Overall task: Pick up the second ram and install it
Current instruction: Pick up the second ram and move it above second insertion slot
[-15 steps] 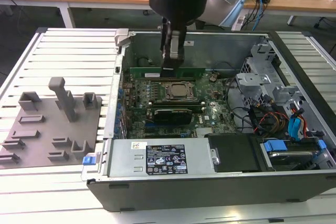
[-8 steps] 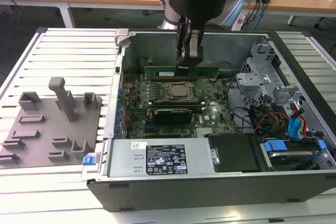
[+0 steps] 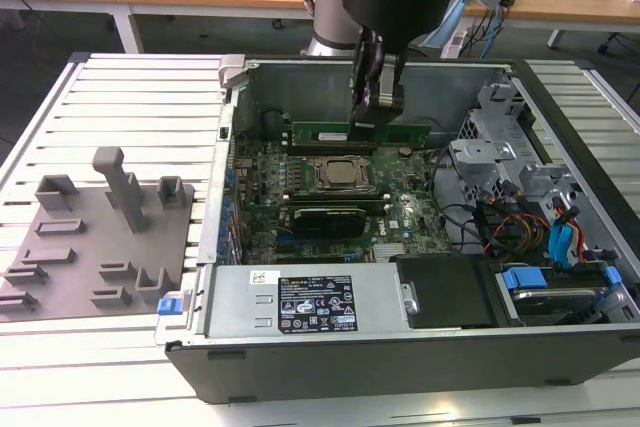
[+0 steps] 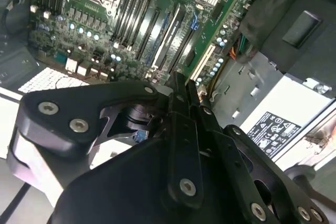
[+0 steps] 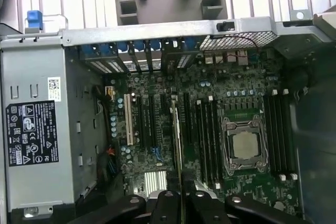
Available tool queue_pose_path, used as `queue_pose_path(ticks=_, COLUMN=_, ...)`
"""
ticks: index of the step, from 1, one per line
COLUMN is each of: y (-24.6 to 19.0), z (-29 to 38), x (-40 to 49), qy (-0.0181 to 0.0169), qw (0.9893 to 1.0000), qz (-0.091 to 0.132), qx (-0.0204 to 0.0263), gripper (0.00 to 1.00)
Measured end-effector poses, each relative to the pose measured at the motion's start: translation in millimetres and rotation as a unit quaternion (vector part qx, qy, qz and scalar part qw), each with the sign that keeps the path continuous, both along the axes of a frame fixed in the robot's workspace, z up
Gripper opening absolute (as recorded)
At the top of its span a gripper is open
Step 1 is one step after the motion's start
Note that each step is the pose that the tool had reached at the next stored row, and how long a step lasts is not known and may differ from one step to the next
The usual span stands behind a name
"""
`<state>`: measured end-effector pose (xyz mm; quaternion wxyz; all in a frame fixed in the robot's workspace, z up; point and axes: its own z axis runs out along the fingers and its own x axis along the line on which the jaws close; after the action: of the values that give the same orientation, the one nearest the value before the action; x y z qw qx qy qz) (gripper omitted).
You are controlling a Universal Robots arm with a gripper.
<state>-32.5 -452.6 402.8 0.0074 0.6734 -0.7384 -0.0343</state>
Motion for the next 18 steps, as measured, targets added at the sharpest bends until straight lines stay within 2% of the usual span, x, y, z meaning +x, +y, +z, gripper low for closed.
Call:
queue_pose_path(ticks=2, y=0.2, z=-0.3, x=0.8, qy=0.0002, qw=1.0000, qz=-0.003, qx=0.0060, gripper=0.14)
queue_pose_path(ticks=4, y=1.3, z=-0.9, x=2.7, qy=0.0007, qw=0.9999, qz=-0.005, qx=0.0096, gripper=0.14)
queue_pose_path(ticks=12, y=19.7, z=-3.3, x=26.5, qy=0.0040, qw=0.9999, qz=-0.005, qx=0.0097, gripper=0.14)
queue_pose_path(ticks=14, y=21.5, z=-4.2, x=31.2, qy=0.0048, qw=0.9999, qz=-0.005, qx=0.0097, gripper=0.14)
queue_pose_path(ticks=16, y=24.8, z=-5.8, x=40.0, qy=0.0062, qw=0.9999, qz=-0.005, qx=0.0097, gripper=0.14)
queue_pose_path(ticks=18, y=25.5, z=-6.7, x=41.5, qy=0.0065, qw=0.9999, qz=-0.005, qx=0.0097, gripper=0.14)
